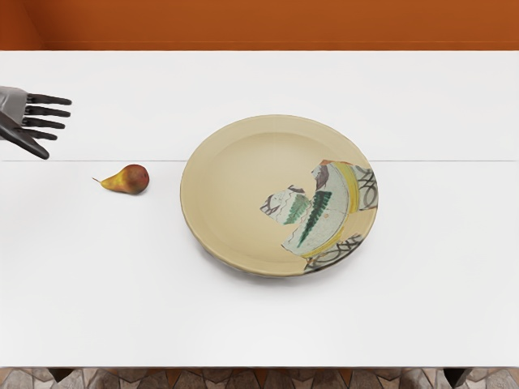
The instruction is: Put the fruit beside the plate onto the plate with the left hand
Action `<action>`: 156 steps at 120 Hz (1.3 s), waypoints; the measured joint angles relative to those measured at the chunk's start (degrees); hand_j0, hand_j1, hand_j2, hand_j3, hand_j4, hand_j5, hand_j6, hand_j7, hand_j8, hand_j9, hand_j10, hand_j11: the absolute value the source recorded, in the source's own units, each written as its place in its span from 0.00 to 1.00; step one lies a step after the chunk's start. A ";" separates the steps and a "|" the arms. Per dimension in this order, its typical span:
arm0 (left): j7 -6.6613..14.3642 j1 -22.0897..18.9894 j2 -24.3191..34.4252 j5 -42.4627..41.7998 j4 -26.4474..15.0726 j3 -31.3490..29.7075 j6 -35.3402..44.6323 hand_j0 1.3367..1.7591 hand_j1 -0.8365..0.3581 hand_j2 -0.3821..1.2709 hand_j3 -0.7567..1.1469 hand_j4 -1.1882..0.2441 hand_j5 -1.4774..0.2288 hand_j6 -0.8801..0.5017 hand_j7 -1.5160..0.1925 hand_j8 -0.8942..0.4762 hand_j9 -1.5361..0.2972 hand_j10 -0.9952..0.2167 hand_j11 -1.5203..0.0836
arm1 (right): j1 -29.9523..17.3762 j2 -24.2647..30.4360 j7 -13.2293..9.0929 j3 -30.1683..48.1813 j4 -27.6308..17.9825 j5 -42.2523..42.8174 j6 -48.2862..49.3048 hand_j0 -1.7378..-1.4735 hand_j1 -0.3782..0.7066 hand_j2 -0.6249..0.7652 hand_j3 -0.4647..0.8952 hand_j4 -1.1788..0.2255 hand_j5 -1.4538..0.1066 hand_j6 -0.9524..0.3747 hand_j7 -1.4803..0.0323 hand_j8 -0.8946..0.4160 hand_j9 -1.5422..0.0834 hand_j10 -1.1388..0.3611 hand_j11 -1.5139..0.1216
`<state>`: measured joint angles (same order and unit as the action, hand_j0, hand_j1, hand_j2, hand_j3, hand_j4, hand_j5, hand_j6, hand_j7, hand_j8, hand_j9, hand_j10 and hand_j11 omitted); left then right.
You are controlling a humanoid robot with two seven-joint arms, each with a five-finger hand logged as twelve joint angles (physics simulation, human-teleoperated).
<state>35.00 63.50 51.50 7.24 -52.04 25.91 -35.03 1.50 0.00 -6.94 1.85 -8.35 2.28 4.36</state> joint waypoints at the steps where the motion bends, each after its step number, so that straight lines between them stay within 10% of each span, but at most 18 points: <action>1: 0.00 0.02 0.00 0.00 0.01 -0.01 0.00 0.76 0.99 0.23 0.40 0.83 0.86 0.63 0.89 0.65 0.84 0.82 0.95 | 0.00 0.00 0.00 0.00 0.00 0.00 0.00 0.30 0.03 0.45 0.34 0.84 0.93 0.72 0.98 0.68 0.95 0.76 0.93; 57: 0.00 3.49 -11.55 21.86 -0.95 -0.41 0.00 0.76 0.98 0.23 0.40 0.82 0.86 0.63 0.88 0.64 0.83 0.81 0.94 | 0.08 0.00 -0.01 0.00 0.00 -0.09 0.04 0.30 0.03 0.45 0.34 0.84 0.93 0.72 0.98 0.68 0.95 0.76 0.93; 83: 0.00 0.46 -13.01 35.80 -8.45 -0.86 0.28 0.76 0.97 0.23 0.40 0.81 0.85 0.62 0.87 0.64 0.82 0.80 0.93 | 0.08 0.00 0.00 0.00 0.00 -0.09 0.03 0.30 0.03 0.45 0.34 0.84 0.93 0.72 0.98 0.68 0.95 0.76 0.93; 111: 0.00 -2.98 -15.74 48.93 -15.51 -1.42 13.70 0.76 0.97 0.23 0.40 0.81 0.85 0.62 0.87 0.63 0.82 0.80 0.93 | 0.09 0.00 0.00 0.00 0.00 -0.09 0.03 0.30 0.03 0.45 0.34 0.84 0.93 0.72 0.98 0.68 0.95 0.76 0.93; 156: 0.00 -5.05 -21.58 61.28 -15.85 -4.31 31.03 0.76 0.97 0.24 0.40 0.81 0.85 0.62 0.87 0.63 0.82 0.80 0.93 | 0.09 0.00 0.00 0.00 -0.01 -0.09 0.03 0.30 0.03 0.45 0.34 0.84 0.93 0.72 0.98 0.68 0.95 0.76 0.93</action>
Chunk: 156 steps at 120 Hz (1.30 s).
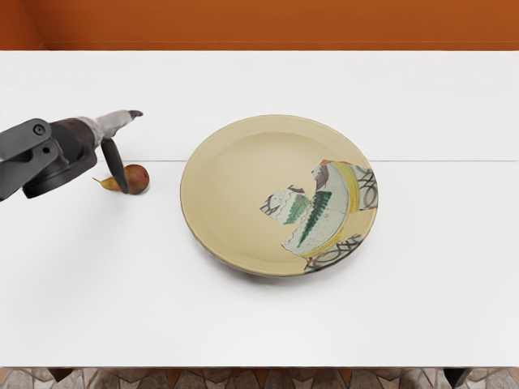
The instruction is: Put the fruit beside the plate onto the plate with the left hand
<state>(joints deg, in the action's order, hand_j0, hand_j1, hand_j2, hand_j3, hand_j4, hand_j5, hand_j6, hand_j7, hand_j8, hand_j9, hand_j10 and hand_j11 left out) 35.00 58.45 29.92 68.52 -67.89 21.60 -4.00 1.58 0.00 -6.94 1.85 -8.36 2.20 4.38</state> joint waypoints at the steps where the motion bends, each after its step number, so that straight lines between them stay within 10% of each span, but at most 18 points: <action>1: 0.00 -0.04 -0.02 0.07 0.06 -0.11 0.17 0.76 0.97 0.24 0.40 0.81 0.85 0.62 0.87 0.63 0.82 0.80 0.93 | 0.00 0.00 0.00 0.00 0.00 0.00 0.00 0.30 0.03 0.45 0.34 0.84 0.93 0.72 0.98 0.68 0.95 0.76 0.93; 156: -0.01 -4.31 -1.27 0.76 1.90 -1.73 4.88 0.76 0.54 0.30 0.40 0.51 0.51 0.30 0.54 0.32 0.51 0.44 0.57 | 0.00 0.00 0.00 0.00 0.00 0.00 0.01 0.30 0.03 0.45 0.34 0.84 0.93 0.72 0.98 0.68 0.95 0.76 0.93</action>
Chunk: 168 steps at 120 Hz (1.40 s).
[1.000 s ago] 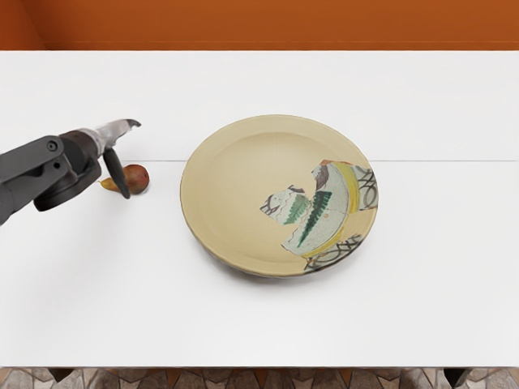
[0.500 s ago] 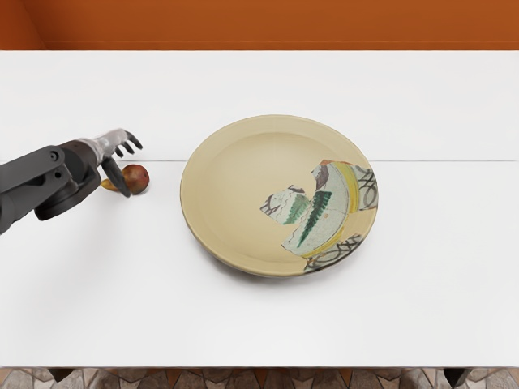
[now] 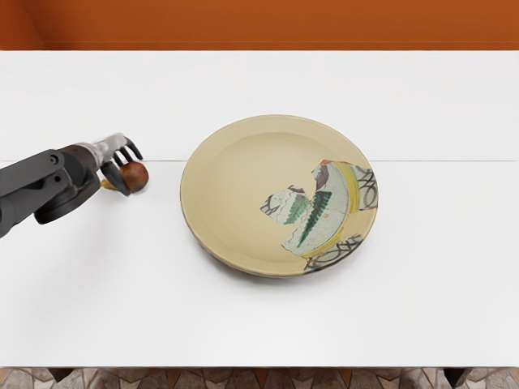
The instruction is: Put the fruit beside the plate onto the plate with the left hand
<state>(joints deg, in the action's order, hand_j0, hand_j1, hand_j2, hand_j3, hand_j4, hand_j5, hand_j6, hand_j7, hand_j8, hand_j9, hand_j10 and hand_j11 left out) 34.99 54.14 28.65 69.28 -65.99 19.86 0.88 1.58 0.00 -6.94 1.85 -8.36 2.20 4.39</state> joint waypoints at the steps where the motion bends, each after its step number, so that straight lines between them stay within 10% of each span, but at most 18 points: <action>1: 0.00 0.00 0.00 -0.01 0.01 0.00 0.00 0.76 0.54 0.30 0.40 0.51 0.51 0.30 0.53 0.31 0.51 0.44 0.57 | 0.00 0.00 0.00 0.00 -0.01 0.00 0.00 0.30 0.03 0.45 0.34 0.84 0.93 0.72 0.98 0.68 0.95 0.76 0.93; 97: 0.02 -0.38 -0.08 -0.47 0.74 0.10 0.01 0.75 0.44 0.42 0.40 0.44 0.39 0.28 0.41 0.25 0.39 0.32 0.43 | 0.00 0.00 0.00 0.00 0.01 0.00 0.00 0.30 0.03 0.45 0.34 0.84 0.93 0.72 0.98 0.68 0.95 0.76 0.93; 168: 0.03 8.70 7.69 -35.17 2.20 4.36 -8.45 0.76 0.47 0.40 0.40 0.44 0.39 0.27 0.42 0.22 0.40 0.31 0.44 | 0.00 0.00 0.00 0.00 0.01 0.00 0.00 0.30 0.03 0.45 0.34 0.84 0.93 0.72 0.98 0.68 0.95 0.76 0.93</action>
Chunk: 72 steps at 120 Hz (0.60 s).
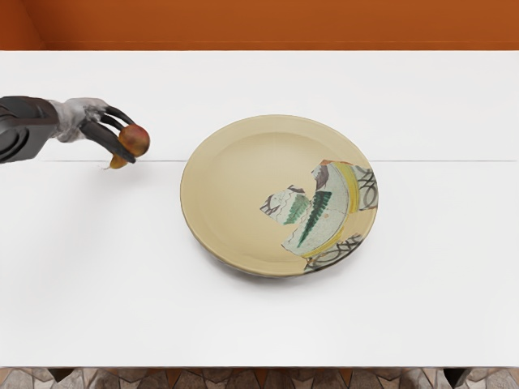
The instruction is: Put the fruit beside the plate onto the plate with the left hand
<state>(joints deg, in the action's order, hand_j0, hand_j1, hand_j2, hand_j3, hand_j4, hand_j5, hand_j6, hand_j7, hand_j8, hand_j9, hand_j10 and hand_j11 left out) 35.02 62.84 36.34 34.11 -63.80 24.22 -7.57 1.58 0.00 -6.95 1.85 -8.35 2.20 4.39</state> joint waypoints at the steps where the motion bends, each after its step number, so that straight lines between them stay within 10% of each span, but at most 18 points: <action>1: 0.00 0.00 0.02 -0.34 0.03 0.22 -0.43 0.76 0.47 0.40 0.40 0.44 0.39 0.27 0.42 0.22 0.40 0.31 0.44 | 0.00 0.00 0.00 0.00 0.00 0.00 0.00 0.30 0.03 0.45 0.34 0.84 0.93 0.72 0.98 0.68 0.95 0.76 0.93; 72: -0.01 5.09 -0.78 -16.63 1.28 6.35 -16.08 0.76 0.44 0.42 0.40 0.43 0.42 0.28 0.45 0.23 0.43 0.33 0.48 | 0.00 0.00 0.00 0.00 0.00 0.00 0.00 0.30 0.03 0.45 0.34 0.84 0.93 0.72 0.98 0.68 0.95 0.76 0.93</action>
<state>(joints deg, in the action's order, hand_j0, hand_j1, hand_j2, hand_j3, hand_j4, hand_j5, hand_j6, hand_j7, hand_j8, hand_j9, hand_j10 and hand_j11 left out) 35.01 67.93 35.56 17.48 -62.52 30.56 -23.65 1.58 0.00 -6.94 1.85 -8.35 2.20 4.39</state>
